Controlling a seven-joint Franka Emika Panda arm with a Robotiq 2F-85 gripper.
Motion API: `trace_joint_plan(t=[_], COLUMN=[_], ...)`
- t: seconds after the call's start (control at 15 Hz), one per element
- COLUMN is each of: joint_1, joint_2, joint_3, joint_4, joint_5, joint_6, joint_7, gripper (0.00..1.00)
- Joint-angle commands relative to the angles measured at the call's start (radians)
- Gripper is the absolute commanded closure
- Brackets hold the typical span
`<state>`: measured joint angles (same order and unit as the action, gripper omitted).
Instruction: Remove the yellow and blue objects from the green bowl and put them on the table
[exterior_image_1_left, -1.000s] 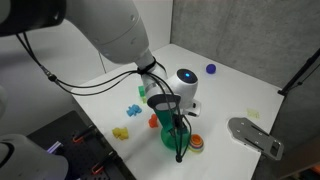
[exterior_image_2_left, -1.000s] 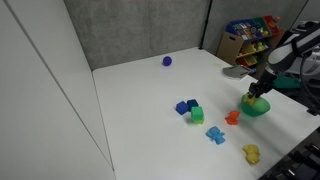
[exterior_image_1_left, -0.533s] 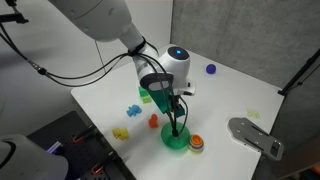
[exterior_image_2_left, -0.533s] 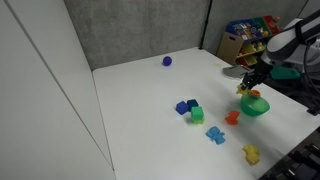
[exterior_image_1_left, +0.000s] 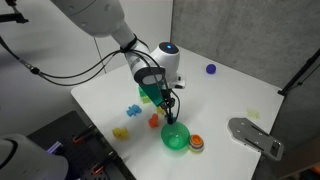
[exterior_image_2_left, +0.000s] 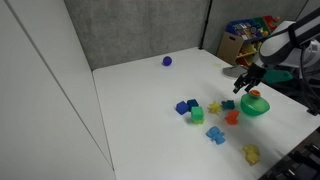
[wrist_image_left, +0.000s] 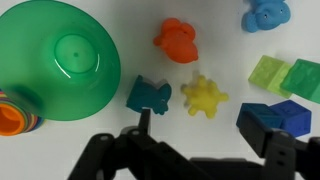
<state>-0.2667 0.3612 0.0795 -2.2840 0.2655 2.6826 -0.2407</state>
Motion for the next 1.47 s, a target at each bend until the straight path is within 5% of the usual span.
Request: trace_joint_plan(t=[0.0,0.6,1.07,1.4], joint_1=[0.057,0.163,0.195,0.203], joint_2=[-0.044,-0.210,-0.418,-0.595], joint_3=[-0.060,-0.164,-0.150,-0.132], joint_4=[-0.010,-0.012,-0.051,-0.086], joint_5=[-0.068,-0.295,-0.426,-0.397], joint_6=[-0.070,-0.335,-0.539,-0.660], joint_7=[0.045,0.224,0.367,0.326], gripper=[0.00,0.00,0.00,0.00])
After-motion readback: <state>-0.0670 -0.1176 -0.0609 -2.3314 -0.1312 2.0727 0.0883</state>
